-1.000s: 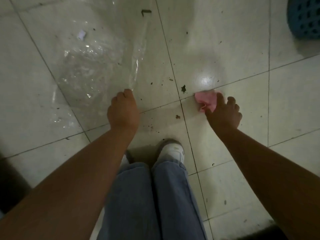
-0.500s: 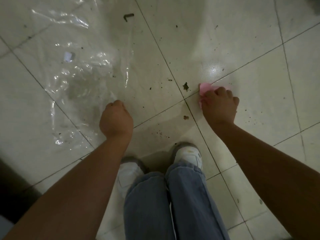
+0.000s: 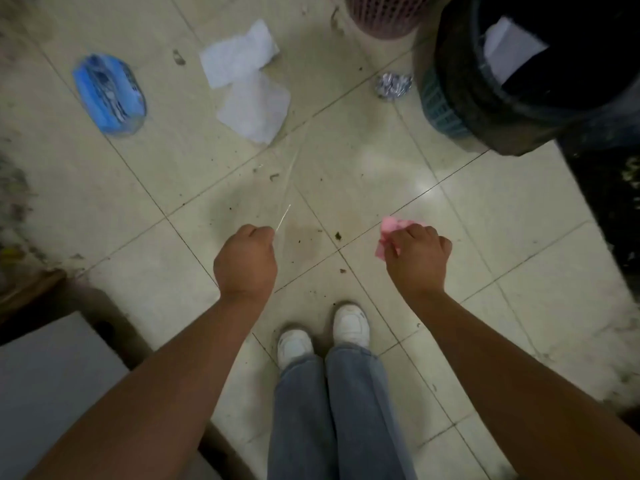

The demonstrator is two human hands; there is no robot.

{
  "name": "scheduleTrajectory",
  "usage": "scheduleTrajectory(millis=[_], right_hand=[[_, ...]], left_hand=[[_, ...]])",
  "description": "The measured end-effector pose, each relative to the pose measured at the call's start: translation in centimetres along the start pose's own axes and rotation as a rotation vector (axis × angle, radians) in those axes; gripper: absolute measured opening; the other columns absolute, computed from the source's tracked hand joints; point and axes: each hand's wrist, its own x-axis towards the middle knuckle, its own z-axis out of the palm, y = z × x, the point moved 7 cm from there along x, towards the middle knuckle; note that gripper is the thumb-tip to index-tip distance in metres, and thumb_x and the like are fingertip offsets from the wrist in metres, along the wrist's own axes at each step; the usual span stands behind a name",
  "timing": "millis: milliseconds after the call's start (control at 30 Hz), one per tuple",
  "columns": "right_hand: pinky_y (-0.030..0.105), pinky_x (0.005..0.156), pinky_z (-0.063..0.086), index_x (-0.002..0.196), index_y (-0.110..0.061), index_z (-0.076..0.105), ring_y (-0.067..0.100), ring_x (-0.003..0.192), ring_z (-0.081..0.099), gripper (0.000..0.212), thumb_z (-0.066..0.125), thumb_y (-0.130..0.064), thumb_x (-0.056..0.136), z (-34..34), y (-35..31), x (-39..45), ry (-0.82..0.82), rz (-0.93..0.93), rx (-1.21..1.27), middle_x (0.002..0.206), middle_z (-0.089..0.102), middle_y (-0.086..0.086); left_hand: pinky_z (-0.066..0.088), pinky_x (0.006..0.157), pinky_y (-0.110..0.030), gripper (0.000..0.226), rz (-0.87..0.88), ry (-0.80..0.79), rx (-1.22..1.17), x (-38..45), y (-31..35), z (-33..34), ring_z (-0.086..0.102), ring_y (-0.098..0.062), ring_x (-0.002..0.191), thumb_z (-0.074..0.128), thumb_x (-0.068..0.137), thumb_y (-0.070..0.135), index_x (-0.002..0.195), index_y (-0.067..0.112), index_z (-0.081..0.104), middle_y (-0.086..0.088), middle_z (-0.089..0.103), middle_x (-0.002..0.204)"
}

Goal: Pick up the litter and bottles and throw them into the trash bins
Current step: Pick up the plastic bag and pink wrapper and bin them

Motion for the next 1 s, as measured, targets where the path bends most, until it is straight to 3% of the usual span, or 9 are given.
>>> scheduleTrajectory(millis=[167,300,467,567,633,700,767,900,1000], right_hand=[[0.048,0.088,0.039,0.084,0.0,0.07,0.041,0.091,0.061,0.016,0.058,-0.011,0.082,-15.3,-1.1,1.2,0.178,0.117,0.15,0.092,0.071,0.023],[0.048,0.084,0.042,0.078,0.001,0.07,0.041,0.087,0.062,0.022,0.053,-0.013,0.078,-26.1,1.7,2.7,0.327,0.197,0.211,0.087,0.07,0.024],[0.048,0.077,0.048,0.076,0.0,0.07,0.039,0.077,0.065,0.019,0.055,-0.012,0.075,-33.7,8.5,6.4,0.411,0.215,0.181,0.079,0.073,0.022],[0.047,0.075,0.05,0.079,0.001,0.07,0.039,0.075,0.066,0.013,0.062,-0.008,0.074,-34.2,13.8,9.4,0.344,0.227,0.176,0.081,0.073,0.024],[0.045,0.082,0.048,0.089,0.003,0.069,0.04,0.086,0.064,0.015,0.063,-0.009,0.082,-34.1,17.0,11.6,0.261,0.271,0.199,0.093,0.072,0.025],[0.043,0.091,0.043,0.099,0.002,0.067,0.037,0.098,0.06,0.019,0.061,-0.011,0.086,-33.8,19.8,13.4,0.169,0.324,0.24,0.105,0.069,0.024],[0.042,0.093,0.041,0.101,0.003,0.066,0.036,0.101,0.058,0.02,0.059,-0.011,0.087,-33.6,21.8,15.0,0.123,0.346,0.267,0.108,0.067,0.024],[0.043,0.096,0.041,0.104,0.002,0.064,0.035,0.104,0.056,0.022,0.058,-0.011,0.088,-31.8,24.2,18.8,0.052,0.372,0.298,0.112,0.066,0.022],[0.038,0.095,0.041,0.108,0.0,0.062,0.031,0.106,0.055,0.023,0.054,-0.013,0.09,-29.4,24.6,21.6,-0.014,0.359,0.3,0.116,0.064,0.02]], left_hand=[[0.046,0.034,-0.018,0.036,0.35,0.055,-0.032,1.5,11.1,-12.6,0.06,-0.023,0.035,0.085,0.033,-0.022,0.057,0.002,0.073,-0.014,0.065,0.048],[0.058,0.049,-0.035,0.022,0.54,0.045,-0.129,3.1,19.4,-18.8,0.068,-0.032,0.049,0.07,0.055,-0.018,0.07,-0.003,0.076,-0.019,0.071,0.059],[0.059,0.053,-0.034,0.034,0.742,0.032,-0.163,5.7,29.4,-20.0,0.07,-0.028,0.053,0.044,0.073,0.01,0.066,0.003,0.076,-0.011,0.075,0.06],[0.057,0.052,-0.024,0.028,0.775,0.001,-0.202,9.2,35.3,-18.0,0.07,-0.027,0.054,0.049,0.071,0.009,0.062,0.005,0.075,-0.01,0.074,0.056],[0.049,0.057,-0.022,0.023,0.726,-0.062,-0.226,12.0,38.9,-16.3,0.072,-0.028,0.062,0.054,0.071,0.003,0.064,0.002,0.075,-0.014,0.075,0.063],[0.037,0.067,-0.013,0.019,0.554,-0.239,-0.398,15.1,41.9,-13.9,0.071,-0.033,0.086,0.056,0.08,-0.012,0.079,-0.007,0.074,-0.025,0.074,0.087],[0.04,0.078,-0.018,0.019,0.334,-0.486,-0.531,17.4,44.3,-10.5,0.065,-0.03,0.097,0.05,0.091,-0.01,0.09,-0.005,0.068,-0.025,0.07,0.105],[0.041,0.06,-0.018,0.04,0.06,-0.712,-0.681,21.4,46.5,-4.5,0.05,-0.008,0.062,0.053,0.093,-0.003,0.062,0.021,0.049,-0.003,0.059,0.072],[0.036,0.053,-0.016,0.044,-0.127,-0.757,-0.671,23.2,44.5,0.2,0.044,-0.008,0.06,0.062,0.087,-0.004,0.058,0.024,0.045,0.004,0.048,0.065]])
